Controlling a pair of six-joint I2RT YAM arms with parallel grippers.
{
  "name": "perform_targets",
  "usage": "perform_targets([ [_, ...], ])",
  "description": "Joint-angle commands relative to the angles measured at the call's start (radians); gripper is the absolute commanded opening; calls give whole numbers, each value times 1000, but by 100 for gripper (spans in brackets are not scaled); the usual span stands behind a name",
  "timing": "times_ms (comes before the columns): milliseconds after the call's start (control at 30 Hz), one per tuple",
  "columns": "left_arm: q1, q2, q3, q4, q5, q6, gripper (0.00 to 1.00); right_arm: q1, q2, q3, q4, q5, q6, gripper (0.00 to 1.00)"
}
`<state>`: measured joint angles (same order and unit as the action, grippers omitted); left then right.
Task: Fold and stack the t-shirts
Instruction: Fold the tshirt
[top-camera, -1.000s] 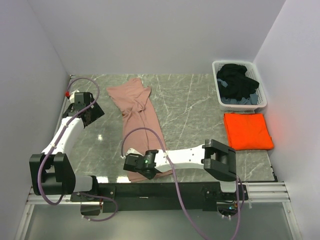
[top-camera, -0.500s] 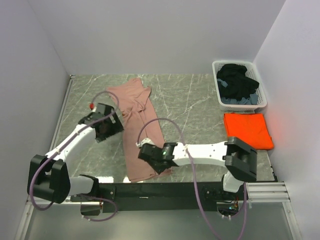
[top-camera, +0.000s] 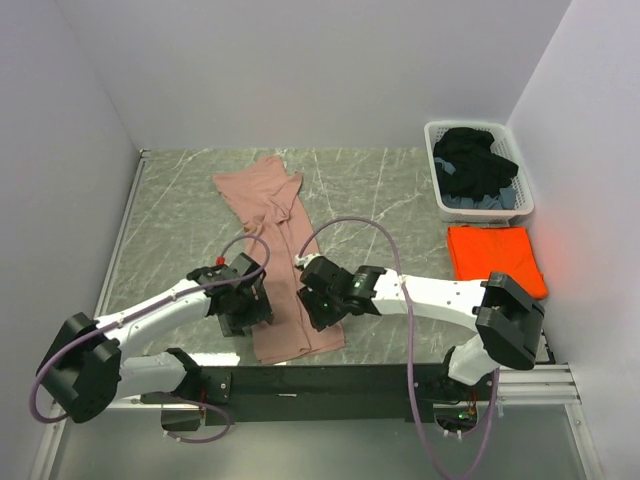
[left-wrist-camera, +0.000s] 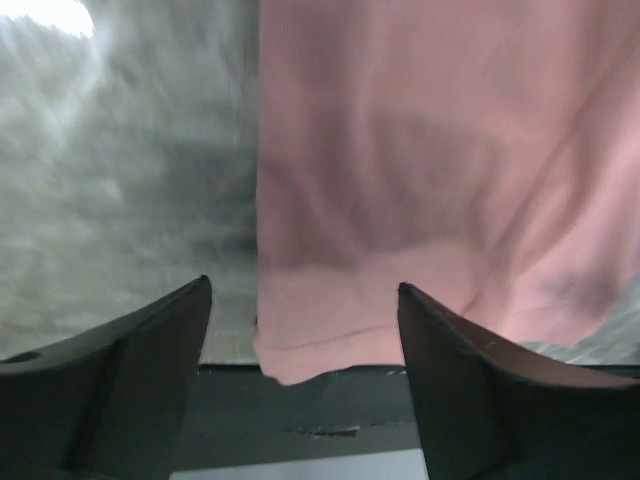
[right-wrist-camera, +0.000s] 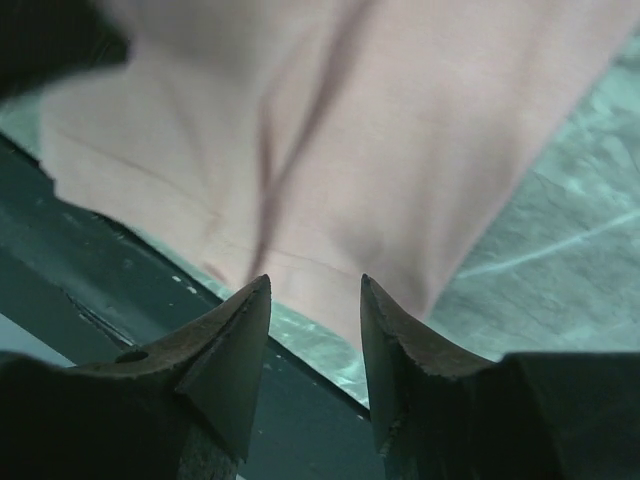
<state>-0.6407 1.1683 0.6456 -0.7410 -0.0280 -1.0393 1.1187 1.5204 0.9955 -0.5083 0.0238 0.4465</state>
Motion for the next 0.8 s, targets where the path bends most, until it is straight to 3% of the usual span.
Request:
perform_targets([
  [0,-54,24,-37,5,46,-82,78,-52,-26,-21,28,-54,40,49],
  [267,-105,65,-58,8,68,-108,70,-206,-35,-112,33,-186,83,48],
  [500,-132,113,-81,57,121,-108,57,-244,3,-150,30,-287,92,48],
  [700,-158,145,-87,86,155,-107,35,-246,79,-156,43,-370,87,42],
  [767,-163,146,-100,94,177,-107,19,-246,95,-167,53,-386,93,37],
])
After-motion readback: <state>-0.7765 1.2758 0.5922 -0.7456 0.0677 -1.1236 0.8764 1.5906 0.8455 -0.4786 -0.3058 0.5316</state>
